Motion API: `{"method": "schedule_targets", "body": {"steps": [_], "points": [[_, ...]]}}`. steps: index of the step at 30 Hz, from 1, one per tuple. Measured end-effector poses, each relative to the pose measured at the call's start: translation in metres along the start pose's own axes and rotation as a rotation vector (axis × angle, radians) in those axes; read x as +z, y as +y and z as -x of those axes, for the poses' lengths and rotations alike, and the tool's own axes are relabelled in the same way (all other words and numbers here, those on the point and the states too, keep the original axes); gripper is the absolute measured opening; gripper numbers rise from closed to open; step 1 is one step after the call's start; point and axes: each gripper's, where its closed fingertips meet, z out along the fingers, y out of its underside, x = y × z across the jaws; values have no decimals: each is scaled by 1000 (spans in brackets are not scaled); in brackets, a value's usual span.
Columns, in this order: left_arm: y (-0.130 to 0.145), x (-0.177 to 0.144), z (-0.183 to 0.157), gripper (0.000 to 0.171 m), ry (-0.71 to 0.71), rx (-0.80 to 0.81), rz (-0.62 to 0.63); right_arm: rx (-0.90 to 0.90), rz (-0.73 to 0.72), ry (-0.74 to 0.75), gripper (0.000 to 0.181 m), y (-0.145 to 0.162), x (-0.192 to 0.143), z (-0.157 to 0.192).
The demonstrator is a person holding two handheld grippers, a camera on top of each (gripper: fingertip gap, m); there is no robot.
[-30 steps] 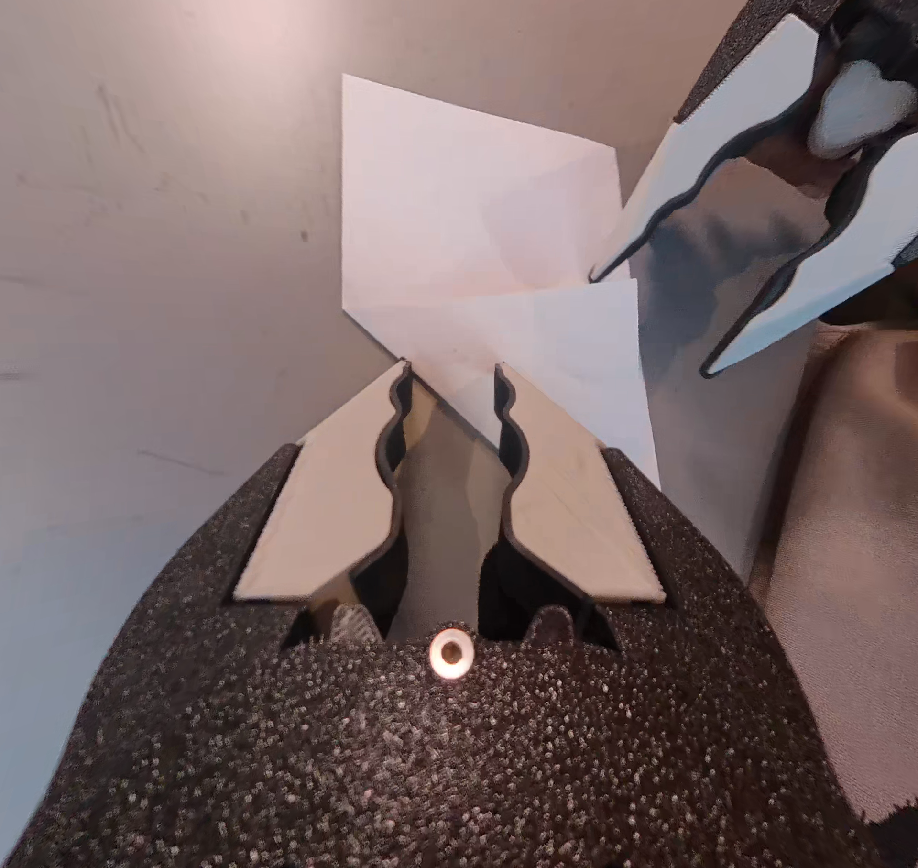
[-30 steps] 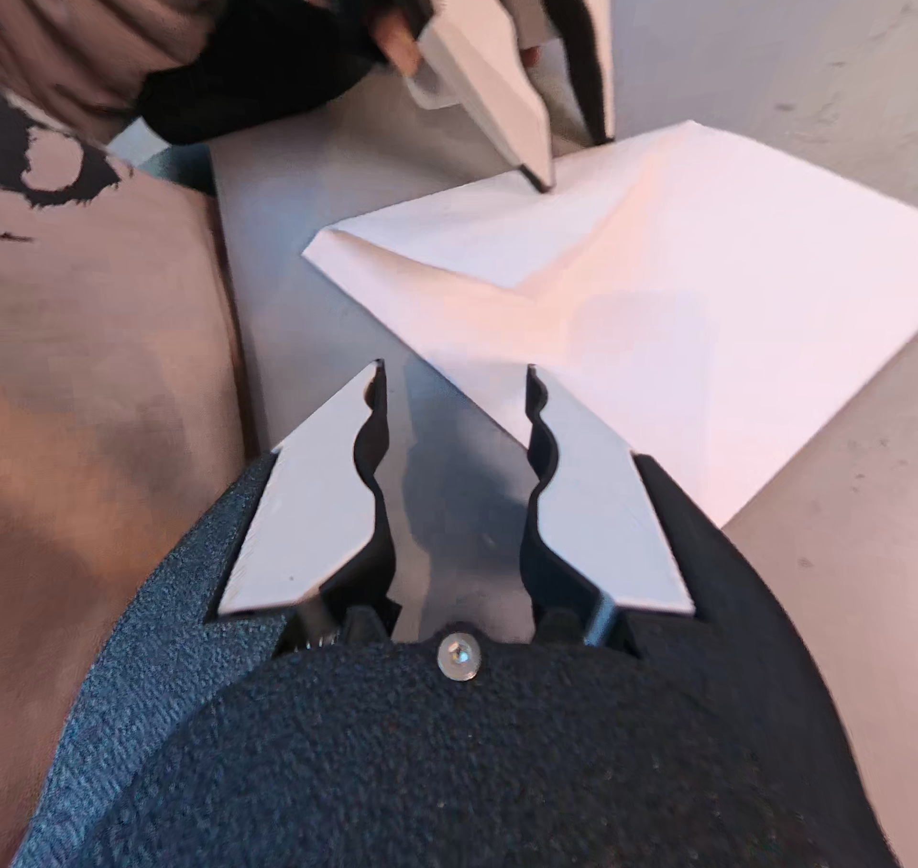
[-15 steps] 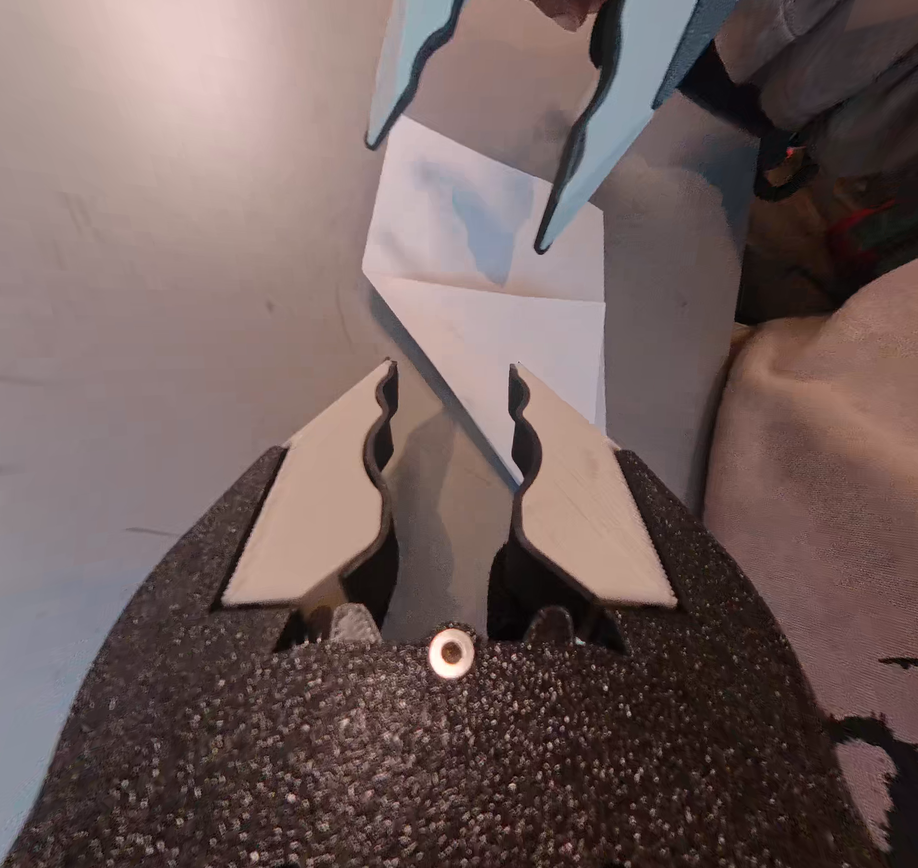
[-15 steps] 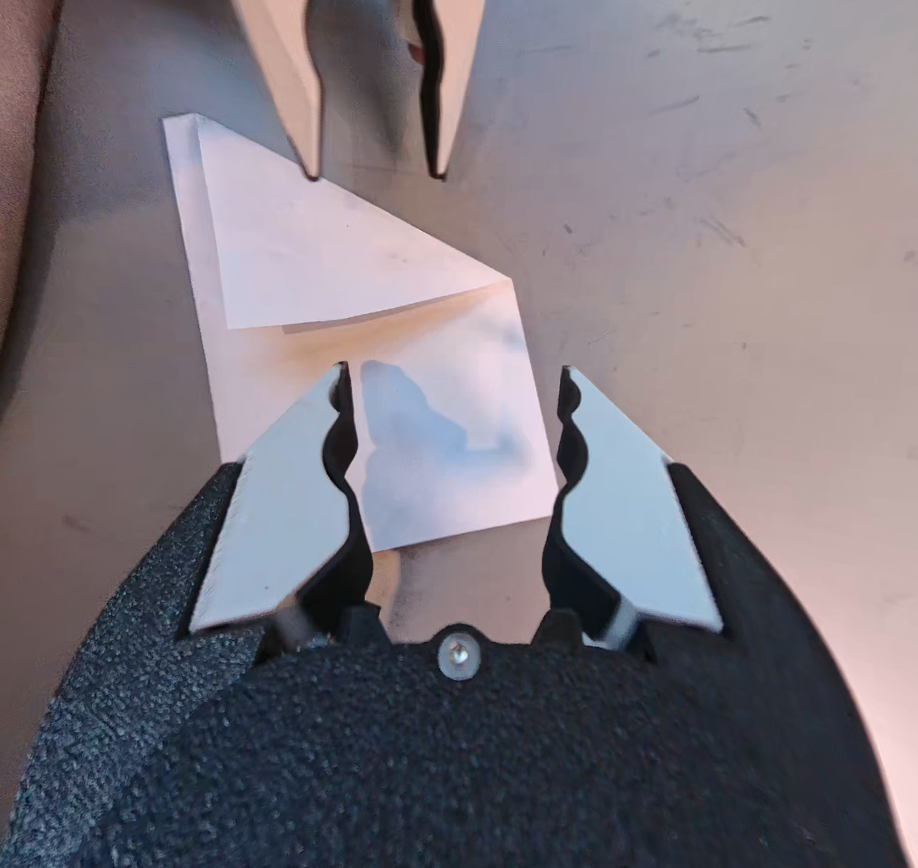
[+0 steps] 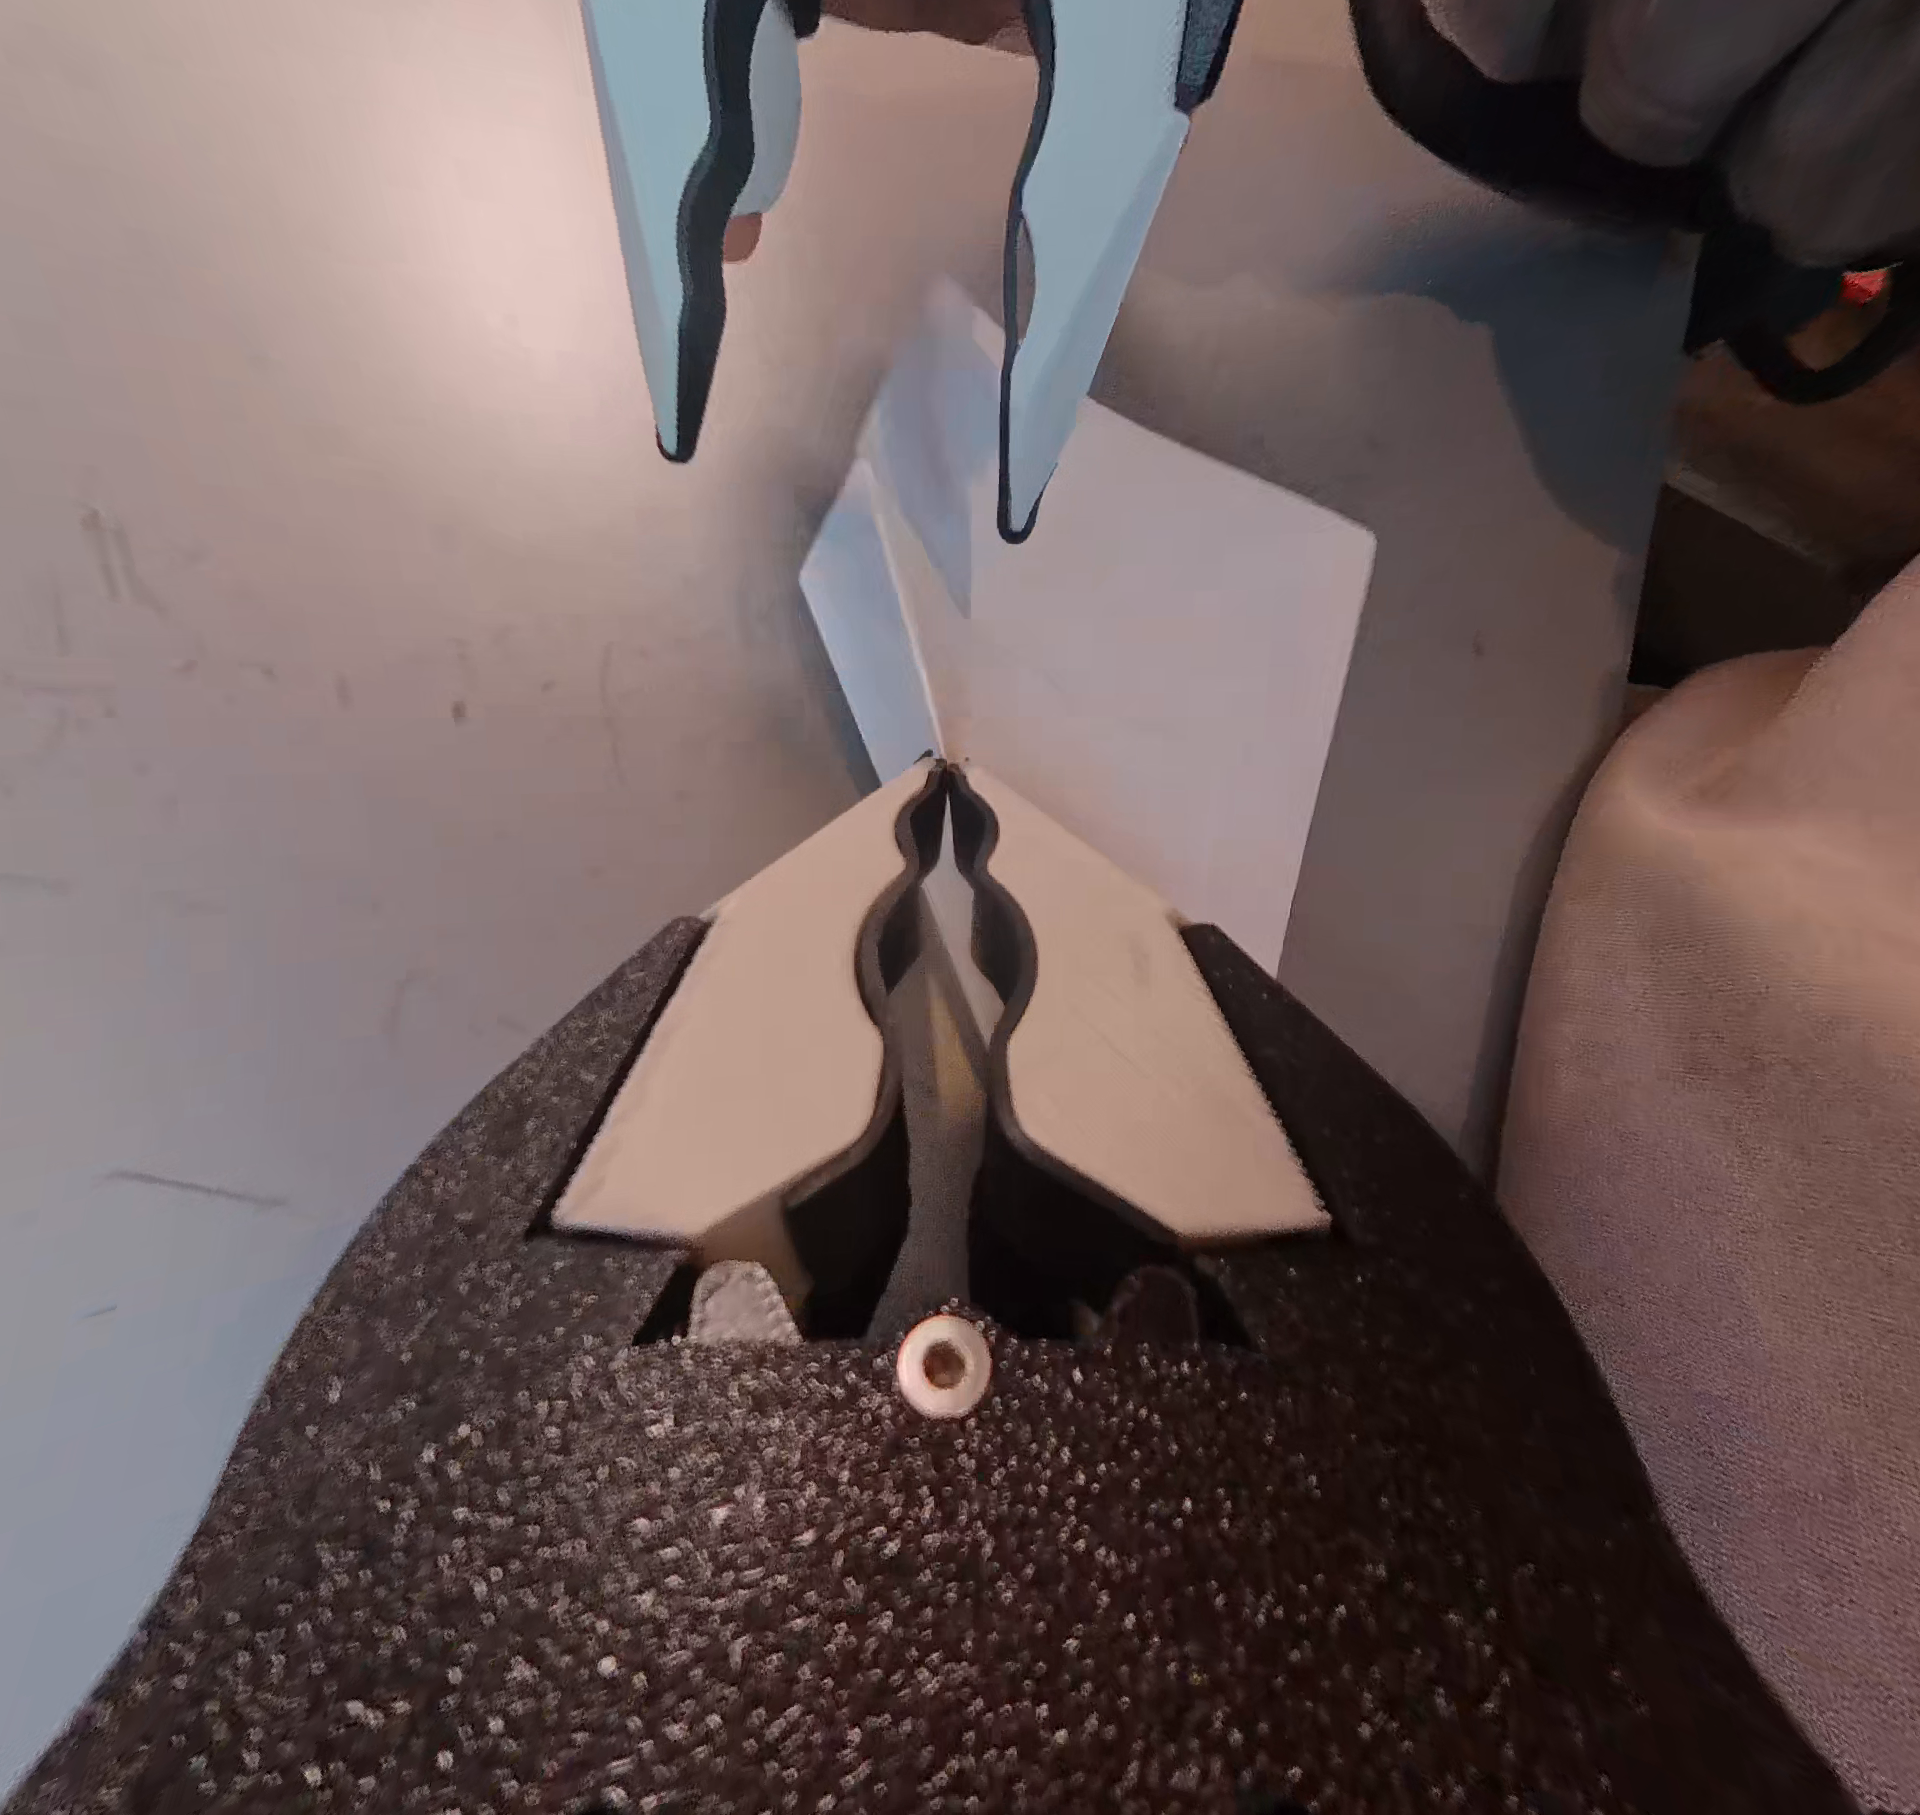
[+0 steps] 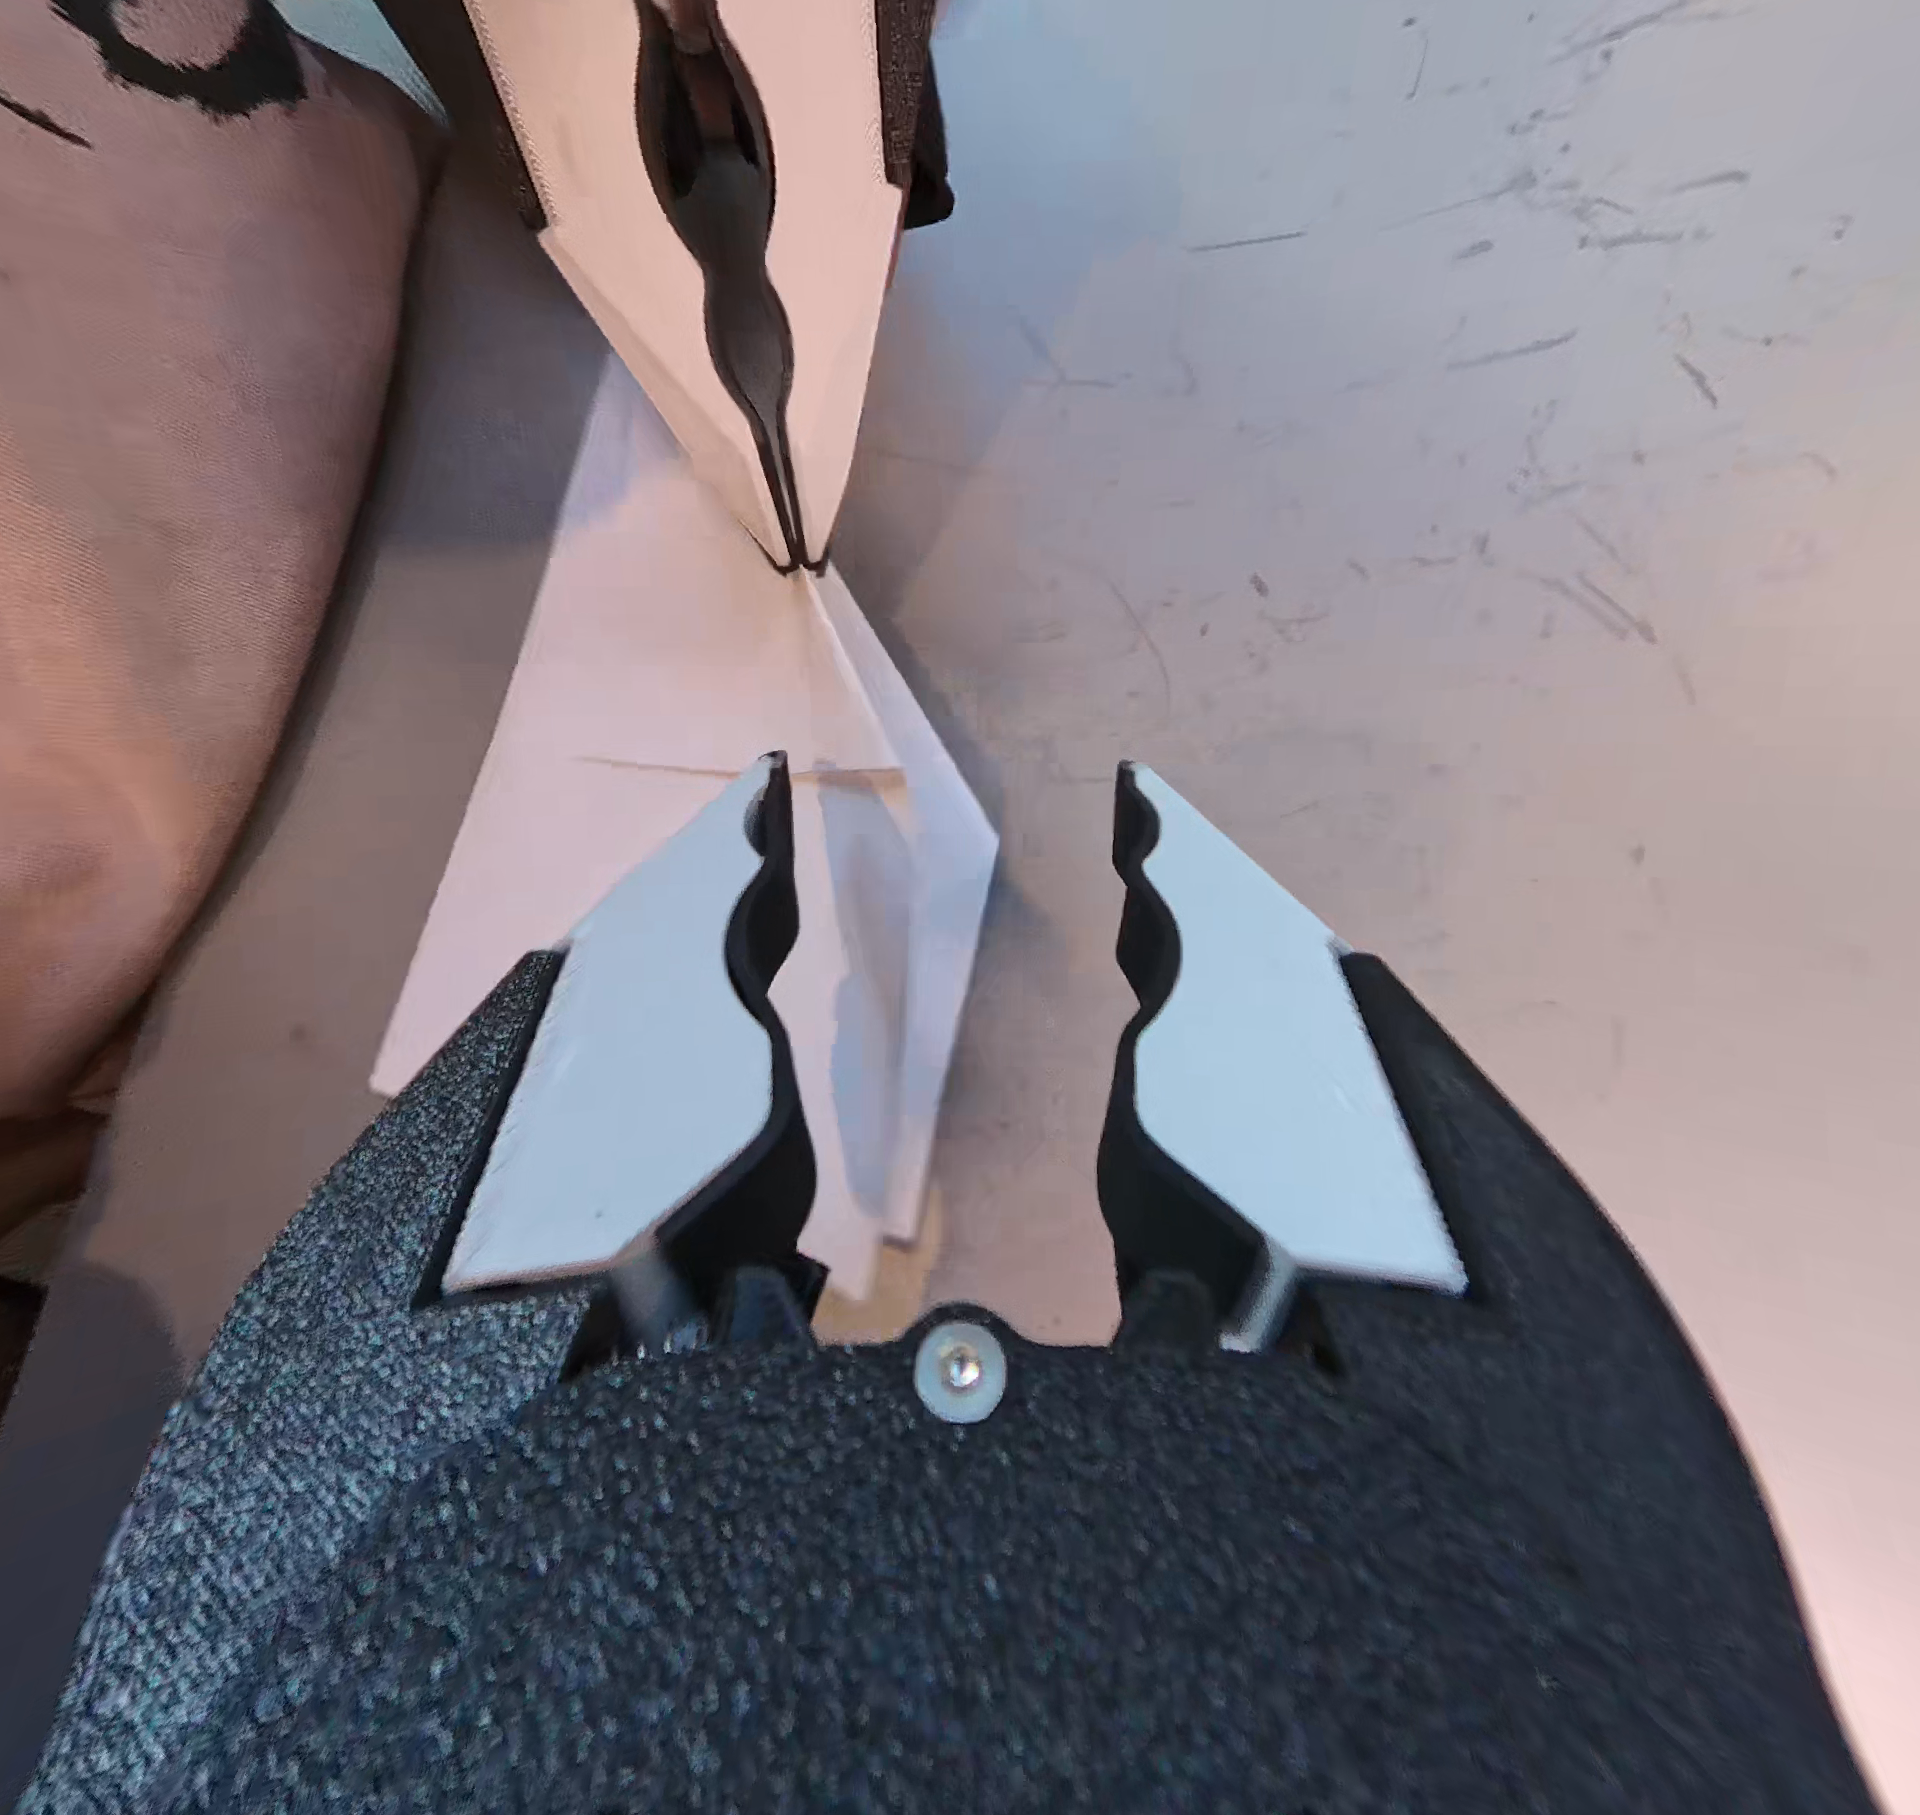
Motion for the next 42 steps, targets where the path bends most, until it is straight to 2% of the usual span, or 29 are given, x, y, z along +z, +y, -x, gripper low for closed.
{"method": "schedule_targets", "body": {"steps": [2, 5, 6, 7, 11, 14, 16, 18, 20, 21, 25, 30, 33, 36, 40, 42], "points": [[-9, -4, -1, 0, 8, 29, -36, 17, 2, -28, 55, 0, -1, 5], [-20, -9, 2, 0, -21, 70, -82, 4, 9, -107, 15, -4, -2, 23], [-25, -11, 1, 0, -27, 78, -103, -20, 7, -77, 4, -6, -3, 22], [-28, -13, 1, 0, -35, 81, -121, -59, 4, -30, 0, -9, -6, 19], [-37, -21, -1, 0, -13, 87, -191, -251, 23, 102, 0, -23, -21, 17], [-27, -21, -1, 17, 14, 111, -119, -388, 54, 195, 0, -29, -26, 17], [-18, -21, 4, 23, -18, 156, -68, -469, 80, 282, 0, -32, -31, 14], [-10, -21, 12, 22, -62, 204, -34, -551, 122, 369, 0, -32, -35, 9], [-4, -22, 16, 11, -80, 221, -20, -608, 157, 436, 0, -30, -36, 6], [-2, -21, 18, 0, -83, 215, -23, -603, 168, 467, 0, -28, -36, 4], [7, -12, 23, 0, -87, 175, -7, -486, 151, 460, 3, -17, -28, 2], [5, -9, 33, 0, -134, 153, -14, -334, 42, 456, 4, -18, -29, 5], [8, -7, 36, 0, -171, 169, 9, -375, 25, 585, 0, -18, -26, 4], [13, -4, 41, 0, -199, 158, 40, -508, 66, 707, 0, -14, -18, 12], [20, 1, 43, 0, -160, 122, 93, -679, 154, 762, 0, 1, -3, 23], [25, 3, 40, 3, -101, 99, 127, -658, 163, 726, 0, 10, 3, 26]]}}
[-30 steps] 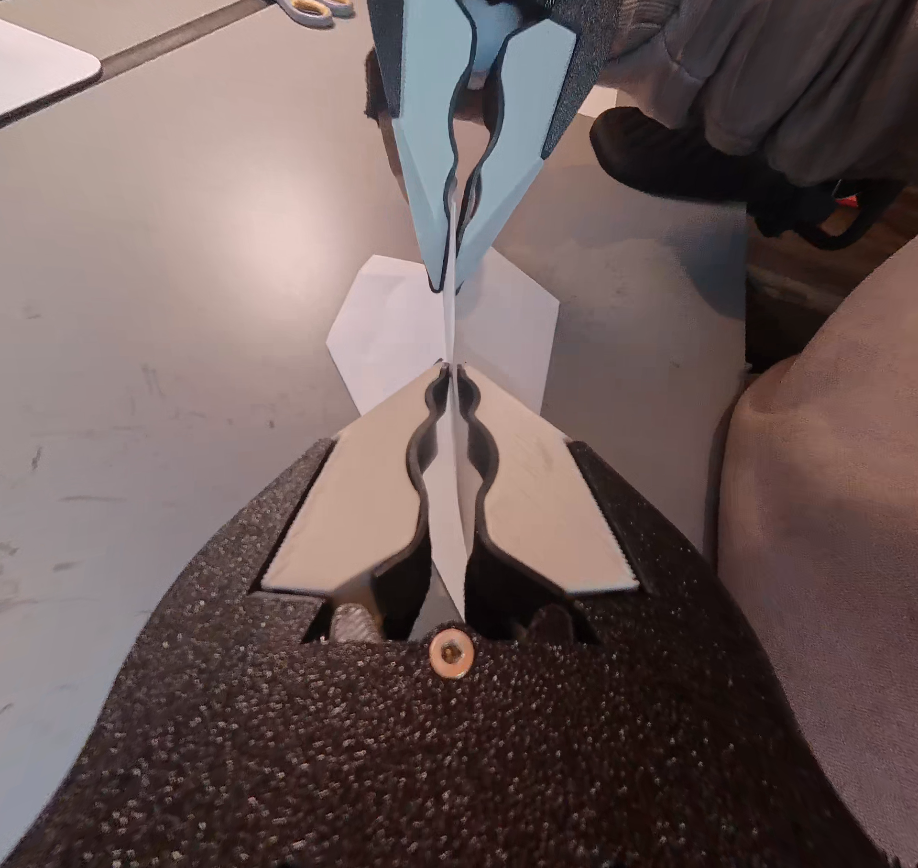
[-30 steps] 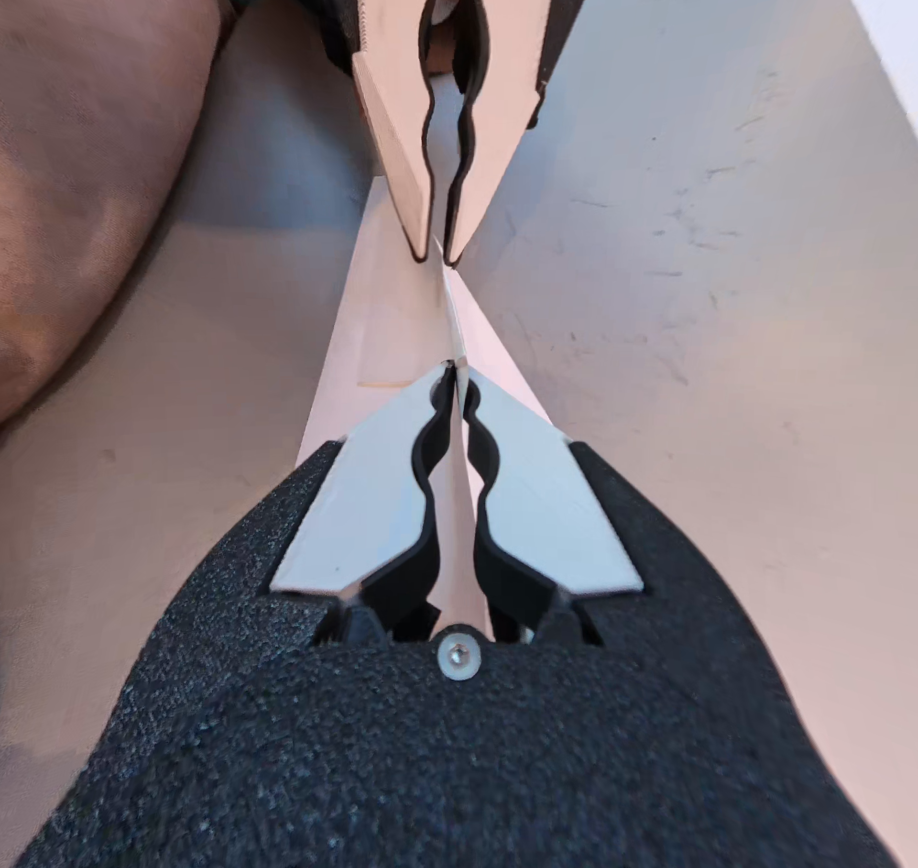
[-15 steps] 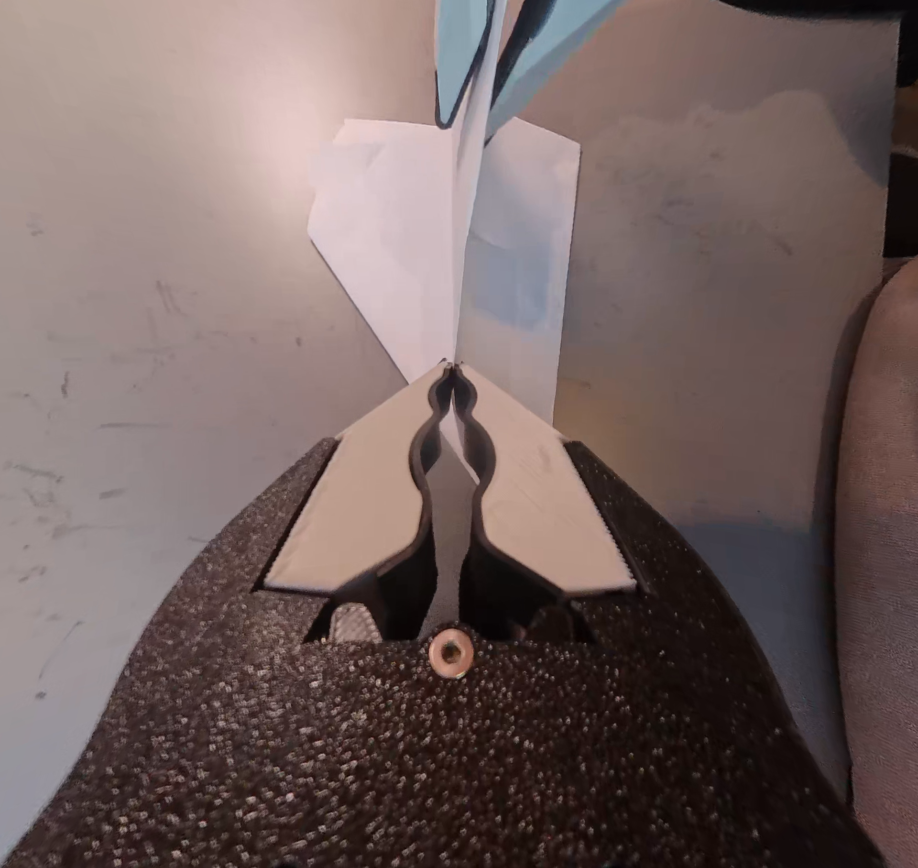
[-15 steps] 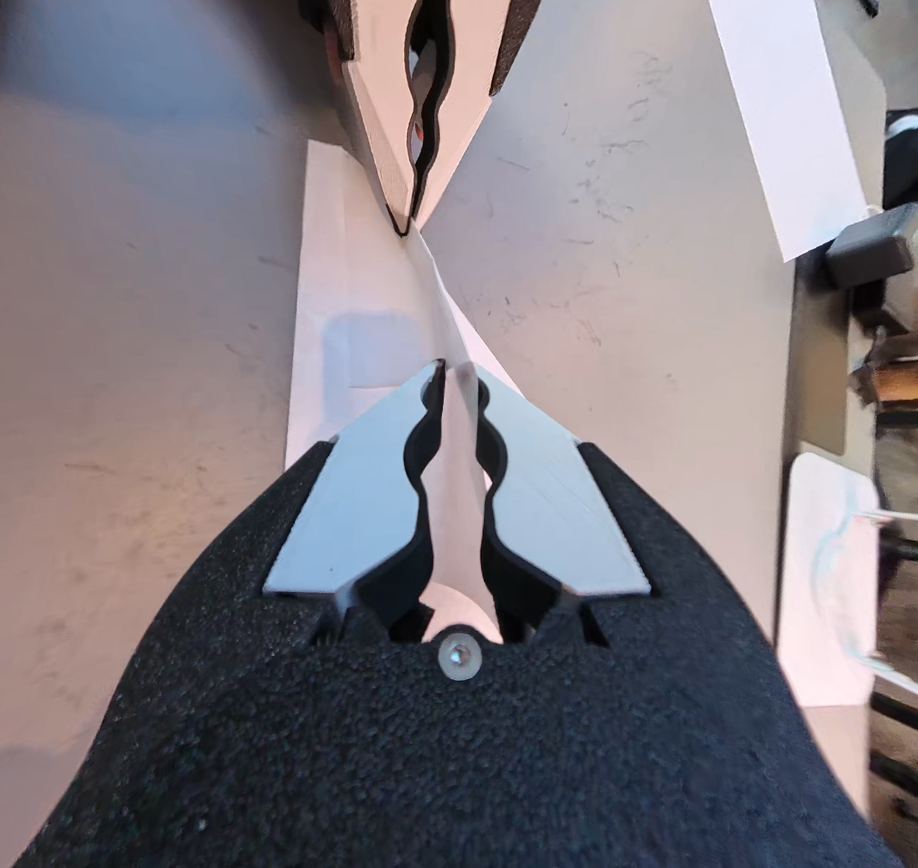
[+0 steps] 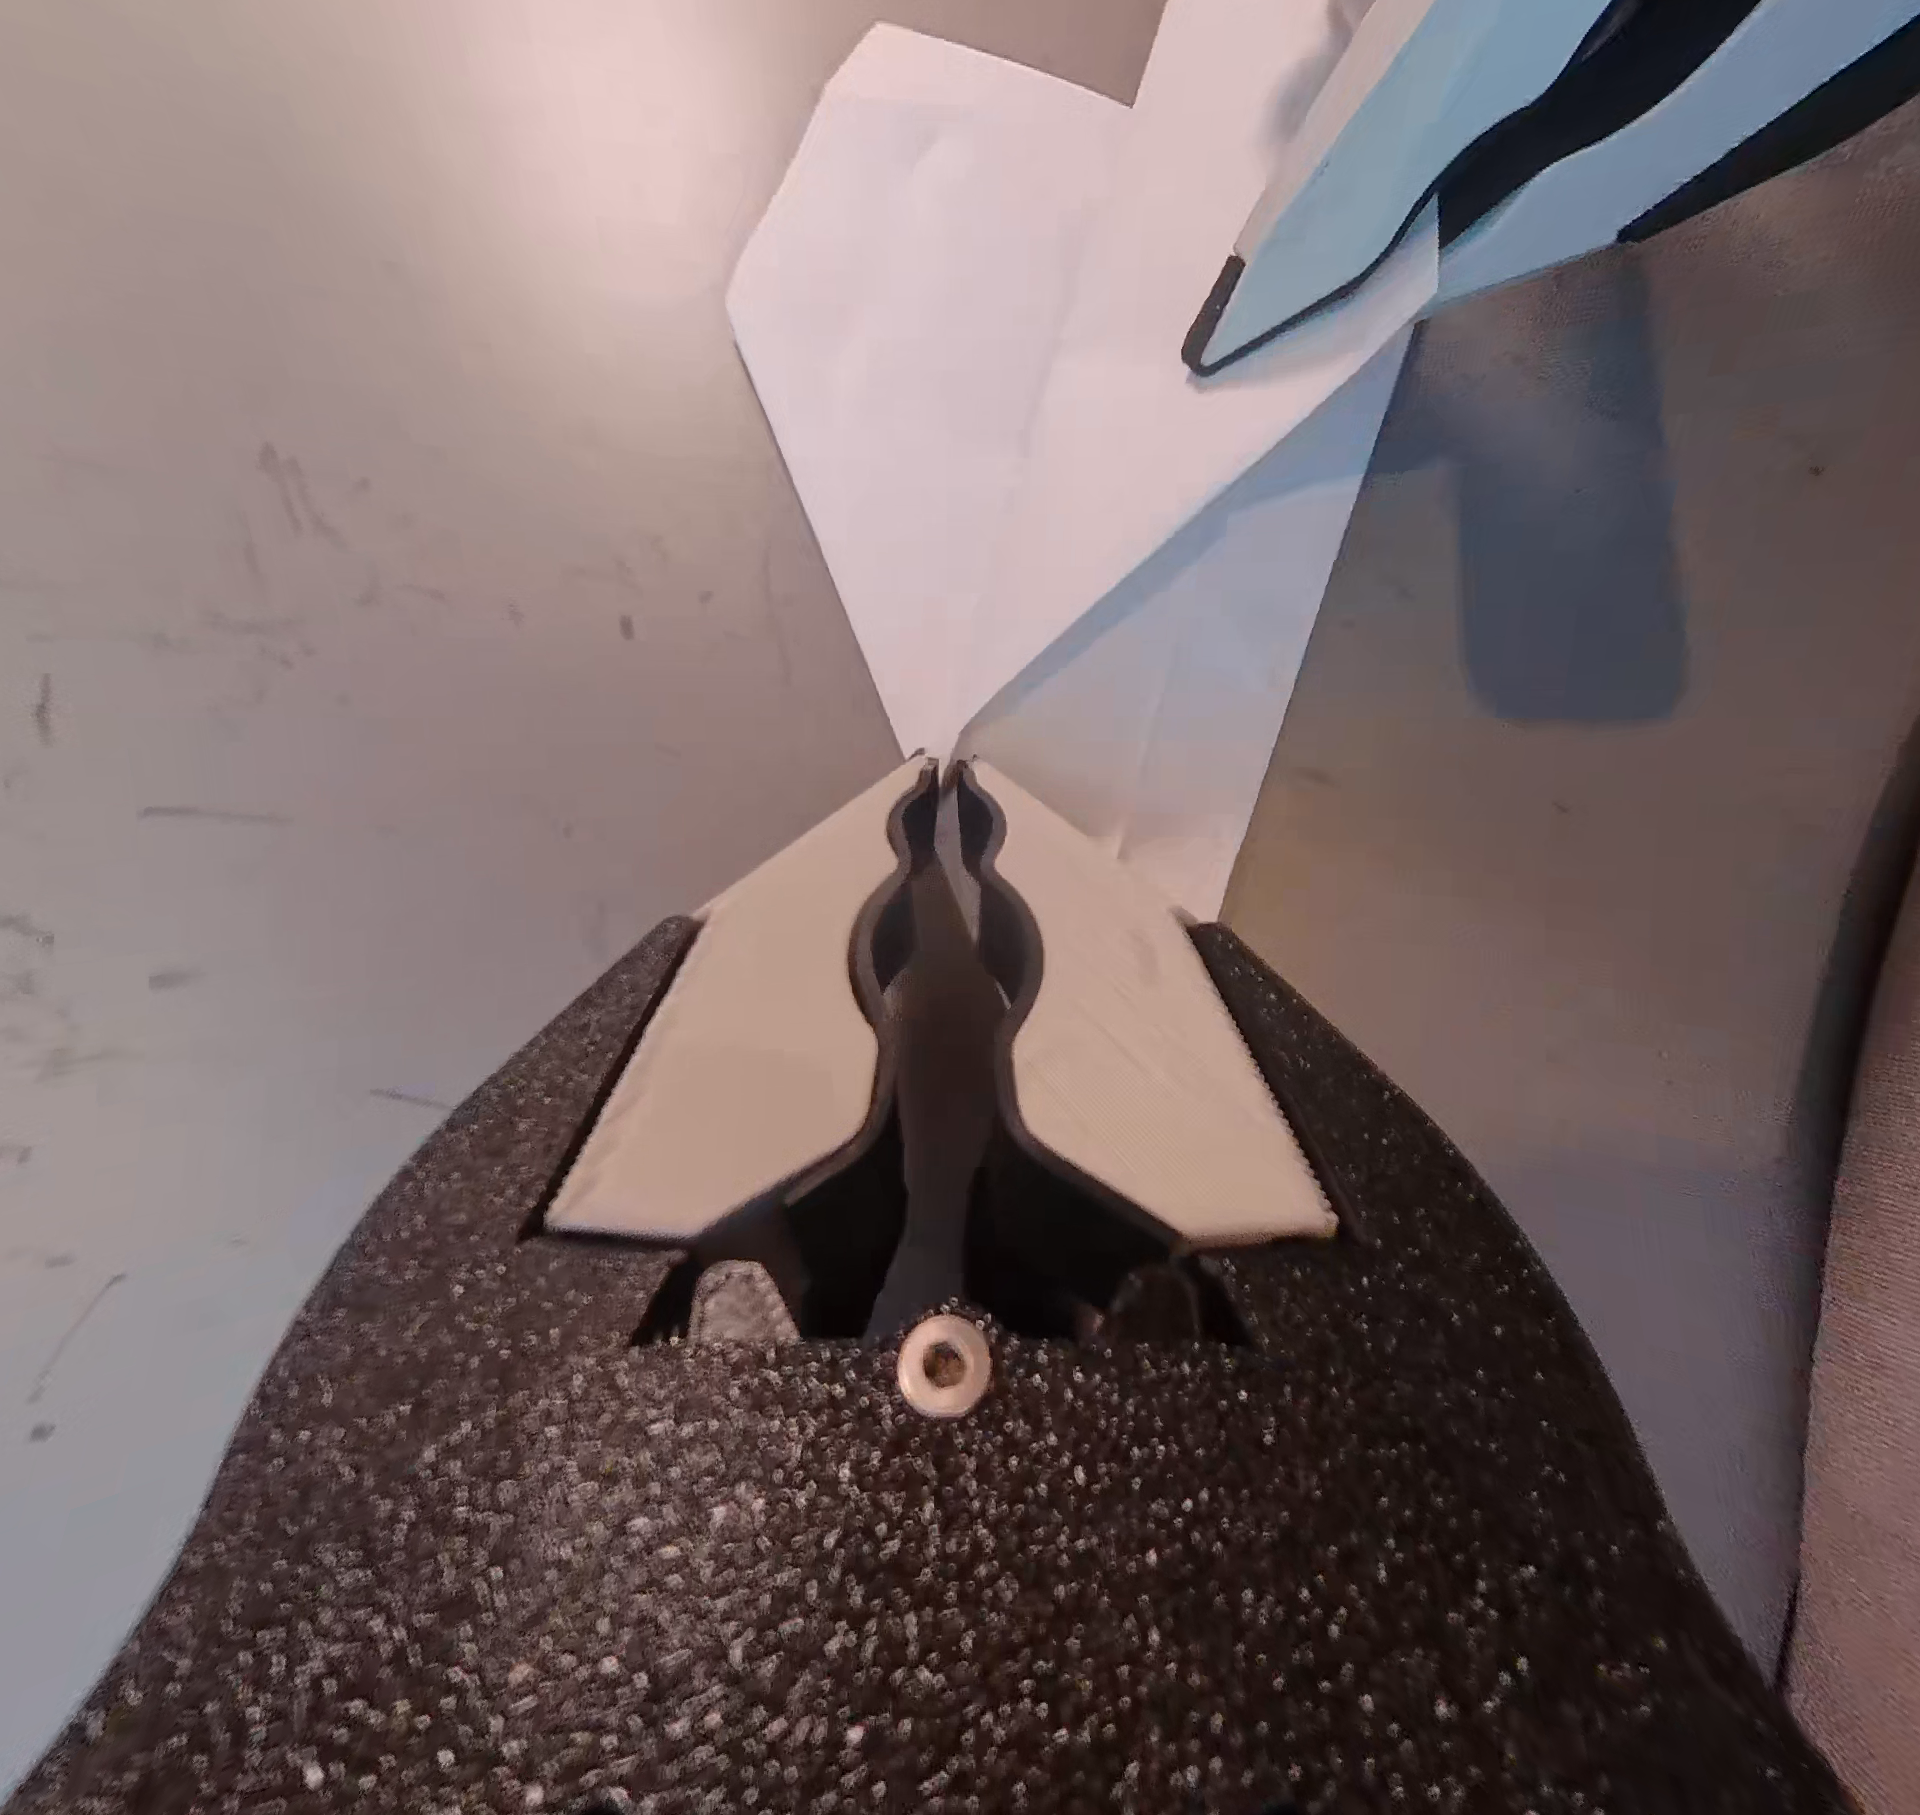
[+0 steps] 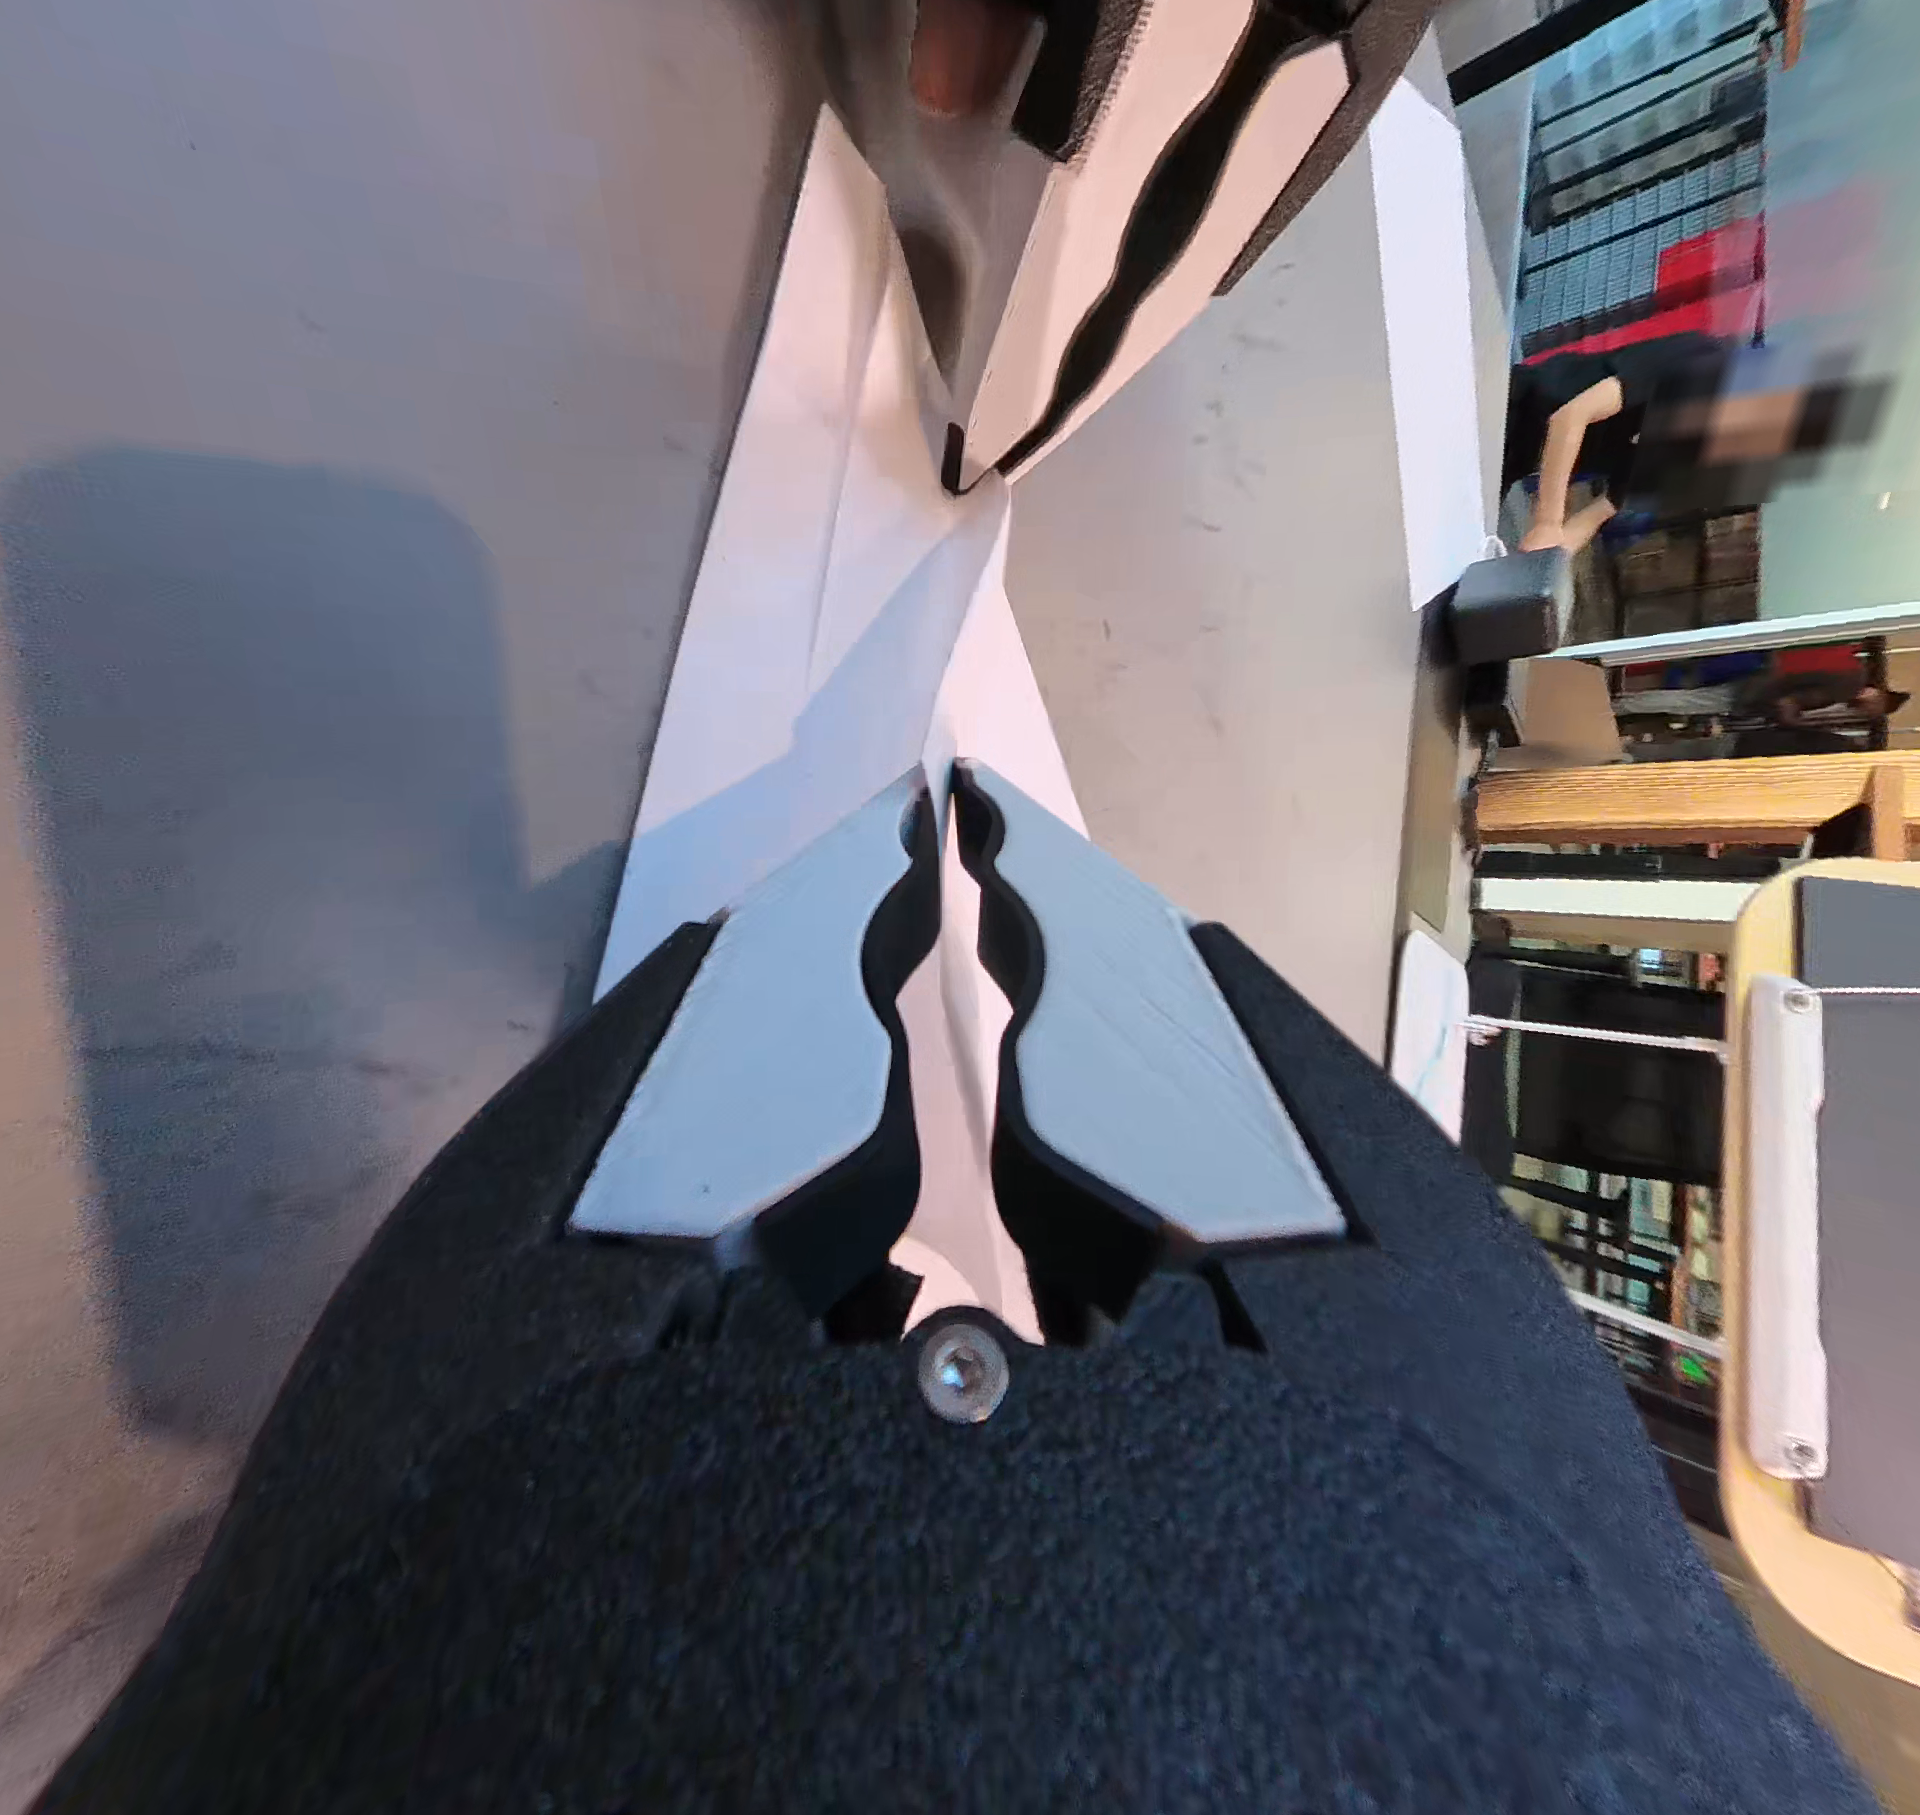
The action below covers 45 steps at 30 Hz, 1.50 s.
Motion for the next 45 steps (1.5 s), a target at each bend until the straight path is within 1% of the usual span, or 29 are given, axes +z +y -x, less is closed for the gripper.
{"method": "schedule_targets", "body": {"steps": [2, 4, 6, 9, 14, 17, 19, 23, 26, 29, 30, 32, 34, 36, 39, 41, 43, 44, 45], "points": [[2, -1, 0, 4, 39, -2, 18, -8, -1, -11, 0, -1, 1, 3], [6, -5, 5, 9, 48, 5, 45, -55, 21, -5, 0, -1, 2, 5], [10, -9, 2, 9, 101, -2, 74, -88, 30, -5, 0, -2, 3, 9], [12, -10, -3, 7, 161, -28, 71, -100, 30, -6, 0, -3, 6, 11], [5, -4, -1, 0, 130, -146, 28, -78, 51, -15, 0, -2, 9, 5], [4, -3, 4, 0, 73, -164, 9, 0, 67, -27, 0, -3, 6, 6], [4, -2, 7, 0, 35, -162, 5, 65, 51, -39, 0, -9, 2, 11], [3, -1, 8, 0, 27, -171, 0, 204, 57, -32, 0, -15, 0, 23], [3, -2, 7, 0, 28, -166, 2, 292, 97, -47, 1, -13, 6, 35], [4, -5, 2, 0, 58, -159, 9, 235, 115, -19, 0, -11, 8, 35], [5, -7, -2, 0, 89, -156, 20, 237, 122, -24, 0, -9, 8, 34], [14, -13, -18, 2, 199, -130, 84, 216, 121, -30, 0, -5, 8, 32], [18, -20, -28, 7, 256, -76, 112, 151, 102, -42, 0, -4, 7, 32], [19, -25, -26, 8, 252, -18, 120, 84, 88, -49, 0, -1, 7, 30], [0, -26, -22, 12, 260, -15, 37, 9, 59, -63, 0, 2, 7, 28], [-8, -18, -18, 18, 229, 25, 10, -18, 42, -70, 0, 2, 7, 29], [-6, -7, -16, 18, 193, 102, 35, -32, 27, -74, 0, 2, 7, 29], [-5, -2, -17, 16, 184, 134, 47, -29, 22, -79, 0, 2, 7, 29], [-4, 2, -17, 5, 168, 161, 53, -25, 23, -80, 0, 3, 7, 28]]}}
